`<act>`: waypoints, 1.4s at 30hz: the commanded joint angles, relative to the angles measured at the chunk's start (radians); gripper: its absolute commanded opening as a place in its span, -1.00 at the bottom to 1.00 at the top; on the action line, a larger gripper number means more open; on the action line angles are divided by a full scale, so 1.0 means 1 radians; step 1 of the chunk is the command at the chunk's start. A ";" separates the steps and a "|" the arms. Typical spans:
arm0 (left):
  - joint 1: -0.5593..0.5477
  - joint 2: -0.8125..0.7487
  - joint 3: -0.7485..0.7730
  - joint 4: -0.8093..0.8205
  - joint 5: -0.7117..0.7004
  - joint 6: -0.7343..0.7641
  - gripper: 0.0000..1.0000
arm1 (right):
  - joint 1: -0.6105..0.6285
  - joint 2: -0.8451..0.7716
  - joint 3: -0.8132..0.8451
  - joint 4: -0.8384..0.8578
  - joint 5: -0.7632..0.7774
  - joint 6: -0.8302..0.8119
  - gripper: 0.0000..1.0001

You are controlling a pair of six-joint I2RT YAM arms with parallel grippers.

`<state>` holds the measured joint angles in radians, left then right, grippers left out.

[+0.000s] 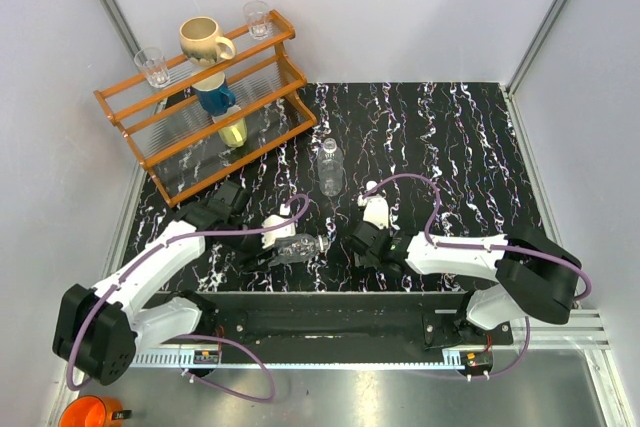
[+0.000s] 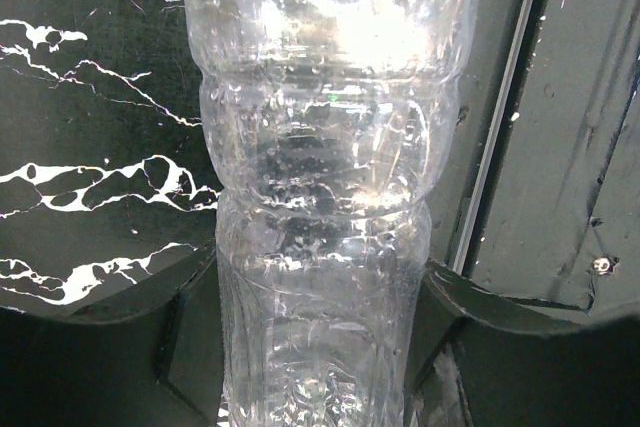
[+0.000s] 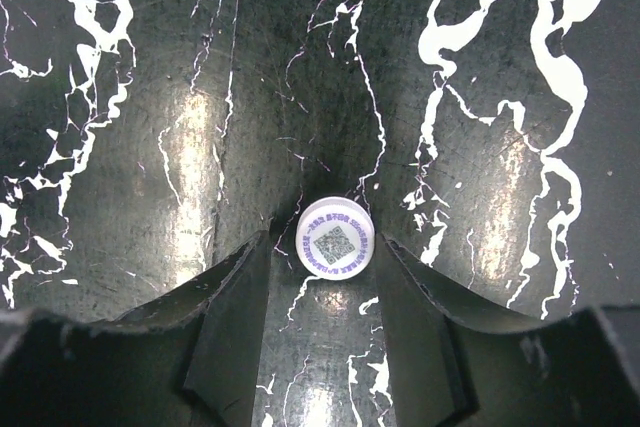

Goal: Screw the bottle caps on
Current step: Pick up the bottle cap from the center of the board.

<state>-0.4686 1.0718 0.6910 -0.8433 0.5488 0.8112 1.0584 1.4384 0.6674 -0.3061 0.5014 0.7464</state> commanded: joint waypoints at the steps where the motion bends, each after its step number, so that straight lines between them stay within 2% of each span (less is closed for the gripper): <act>1: 0.002 -0.026 -0.011 0.027 0.017 -0.006 -0.26 | -0.006 -0.001 0.001 0.015 -0.014 0.010 0.05; 5: 0.002 -0.024 -0.013 0.029 0.020 -0.012 -0.26 | -0.006 0.005 0.004 0.006 -0.012 0.004 0.02; 12: 0.002 -0.029 -0.018 0.036 0.017 -0.020 -0.26 | -0.006 0.014 0.015 -0.011 -0.015 -0.010 -0.14; 18: 0.002 -0.049 -0.018 0.030 0.007 -0.012 -0.26 | -0.006 -0.016 0.052 -0.031 -0.009 -0.079 -0.45; 26: 0.004 -0.078 0.059 -0.077 0.016 -0.029 -0.25 | -0.006 -0.252 0.087 -0.033 -0.038 -0.214 -0.59; 33: 0.050 -0.113 0.129 -0.161 -0.012 -0.007 -0.28 | -0.006 -0.430 0.038 0.031 -0.184 -0.283 -0.62; 38: 0.154 -0.029 0.212 -0.292 0.127 0.068 -0.31 | -0.006 -0.545 0.014 0.105 -0.320 -0.386 -0.69; 42: 0.180 0.037 0.266 -0.401 0.195 0.144 -0.34 | -0.006 -0.624 0.047 0.096 -0.429 -0.497 -0.71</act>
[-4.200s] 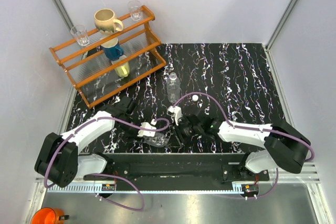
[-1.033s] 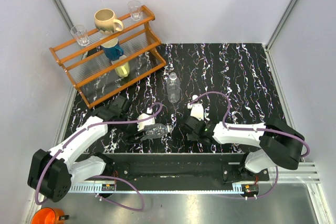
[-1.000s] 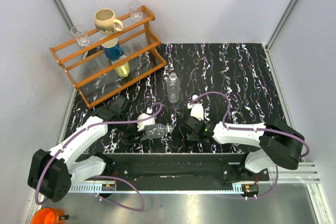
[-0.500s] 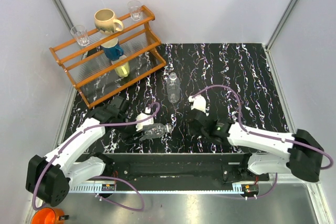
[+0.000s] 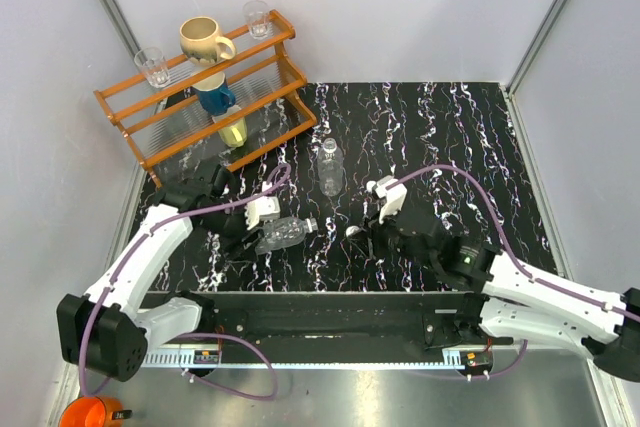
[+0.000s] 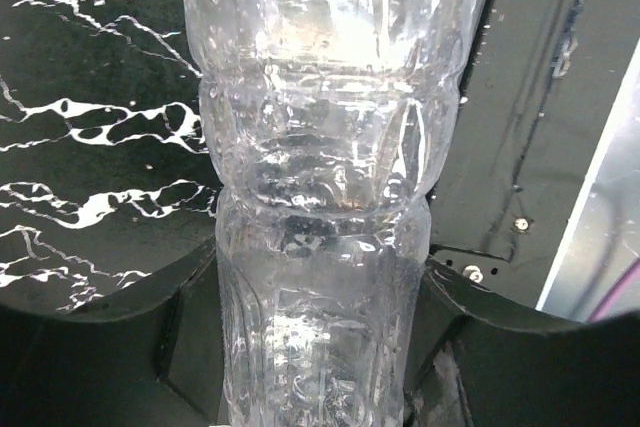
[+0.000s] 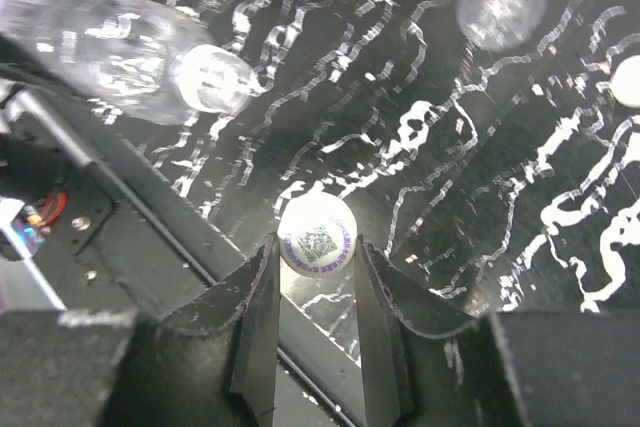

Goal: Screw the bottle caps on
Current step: Pick up the bottle cap from the center of the board.

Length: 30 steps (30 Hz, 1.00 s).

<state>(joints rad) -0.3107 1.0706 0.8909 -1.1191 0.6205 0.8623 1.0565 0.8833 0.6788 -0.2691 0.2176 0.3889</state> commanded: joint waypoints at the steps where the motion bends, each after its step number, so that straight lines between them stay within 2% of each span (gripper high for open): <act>1: 0.022 0.041 0.072 -0.134 0.145 0.098 -0.33 | -0.004 -0.076 0.050 0.057 -0.176 -0.157 -0.71; 9: 0.021 0.084 0.140 -0.261 0.200 0.179 -0.34 | -0.004 -0.060 0.137 0.030 -0.458 -0.258 -0.73; 12: 0.010 0.077 0.148 -0.291 0.217 0.205 -0.35 | -0.004 -0.038 0.150 0.039 -0.517 -0.280 -0.77; 22: -0.022 0.066 0.200 -0.427 0.311 0.371 -0.35 | -0.004 -0.043 0.139 0.157 -0.531 -0.325 -0.78; 30: -0.047 0.042 0.252 -0.427 0.369 0.346 -0.36 | -0.004 -0.075 0.075 0.362 -0.488 -0.262 -0.80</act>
<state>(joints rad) -0.3462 1.1374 1.0897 -1.3540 0.8787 1.1728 1.0546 0.8394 0.7856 -0.0750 -0.2897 0.0990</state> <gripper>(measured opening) 0.590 0.365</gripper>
